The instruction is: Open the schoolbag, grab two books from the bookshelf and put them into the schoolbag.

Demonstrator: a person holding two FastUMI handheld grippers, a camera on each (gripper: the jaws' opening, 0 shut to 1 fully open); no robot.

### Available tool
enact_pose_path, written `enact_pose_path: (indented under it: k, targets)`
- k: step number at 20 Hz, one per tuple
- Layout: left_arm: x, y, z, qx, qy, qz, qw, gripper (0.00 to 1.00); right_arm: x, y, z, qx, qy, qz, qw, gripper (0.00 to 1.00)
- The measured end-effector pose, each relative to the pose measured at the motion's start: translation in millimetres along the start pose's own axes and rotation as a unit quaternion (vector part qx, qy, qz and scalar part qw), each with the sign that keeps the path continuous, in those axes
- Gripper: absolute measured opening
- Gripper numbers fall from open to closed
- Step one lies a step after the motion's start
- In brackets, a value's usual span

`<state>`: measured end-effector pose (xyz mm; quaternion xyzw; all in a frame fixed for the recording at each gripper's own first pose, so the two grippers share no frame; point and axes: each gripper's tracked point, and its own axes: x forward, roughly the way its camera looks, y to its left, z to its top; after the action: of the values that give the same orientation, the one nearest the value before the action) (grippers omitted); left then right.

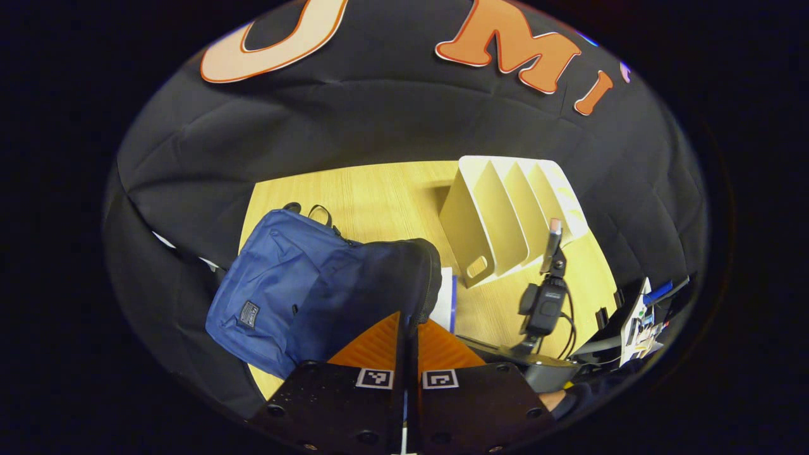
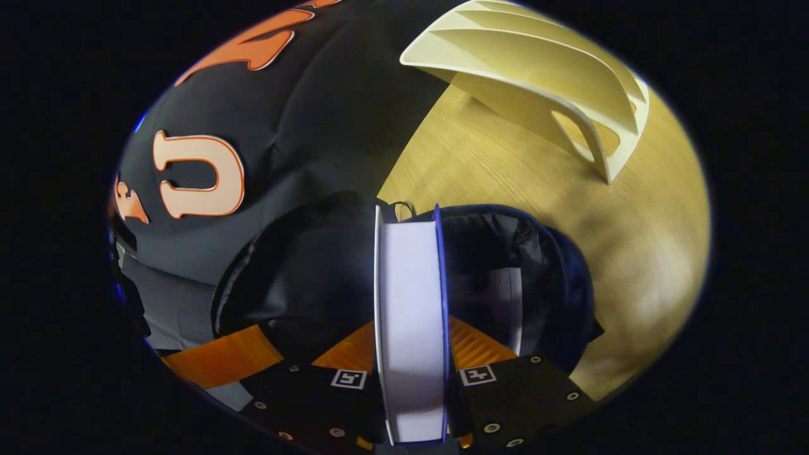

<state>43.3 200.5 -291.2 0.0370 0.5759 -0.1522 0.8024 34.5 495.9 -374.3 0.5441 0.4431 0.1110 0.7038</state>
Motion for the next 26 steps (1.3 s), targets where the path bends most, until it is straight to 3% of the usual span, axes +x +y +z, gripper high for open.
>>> enact_pose_path:
  k: [6, 7, 9, 10, 11, 12, 15, 17, 20, 26]
  targets:
    - [1.1, 3.5, -0.6, 0.0, 0.001, 0.001, 1.0, 0.06, 16.9, -1.4, -28.0, 0.033, 0.063, 0.028, 0.997, 0.43]
    - [1.2, 3.5, -1.7, -0.001, 0.002, 0.001, 1.0, 0.0, 16.7, -4.6, -30.5, 0.041, 0.074, 0.018, 0.996, 0.43]
    - [2.9, 6.2, -4.0, -0.005, 0.003, 0.0, 1.0, 0.02, 10.1, -19.8, -40.5, 0.048, 0.111, -0.015, 0.993, 0.51]
    - [3.2, 6.9, -4.9, -0.011, 0.004, -0.002, 1.0, 0.02, 7.9, -23.7, -43.1, 0.044, 0.12, -0.022, 0.992, 0.61]
    - [4.0, 8.4, -5.8, -0.016, 0.003, -0.004, 1.0, 0.02, 2.8, -23.5, -41.2, 0.039, 0.12, -0.02, 0.992, 0.48]
    - [4.7, 9.7, -3.8, -0.019, -0.001, -0.004, 1.0, 0.03, -4.0, -24.9, -38.6, 0.033, 0.12, -0.026, 0.992, 0.78]
    - [4.3, 11.5, -5.8, -0.024, -0.005, -0.005, 1.0, 0.03, -22.9, -29.1, -27.6, 0.029, 0.12, -0.039, 0.992, 0.95]
    - [3.9, 11.6, -7.6, -0.029, -0.006, -0.007, 1.0, 0.02, -35.5, -37.3, -16.7, 0.022, 0.112, -0.056, 0.992, 0.97]
    - [6.2, 13.0, -7.4, -0.037, -0.009, -0.006, 0.999, 0.02, -55.3, -36.7, -1.5, 0.013, 0.102, -0.051, 0.993, 0.97]
    - [9.7, 3.9, -13.9, -0.015, -0.006, 0.012, 1.0, 0.03, -124.2, -29.8, 53.7, -0.065, 0.032, -0.047, 0.996, 0.97]
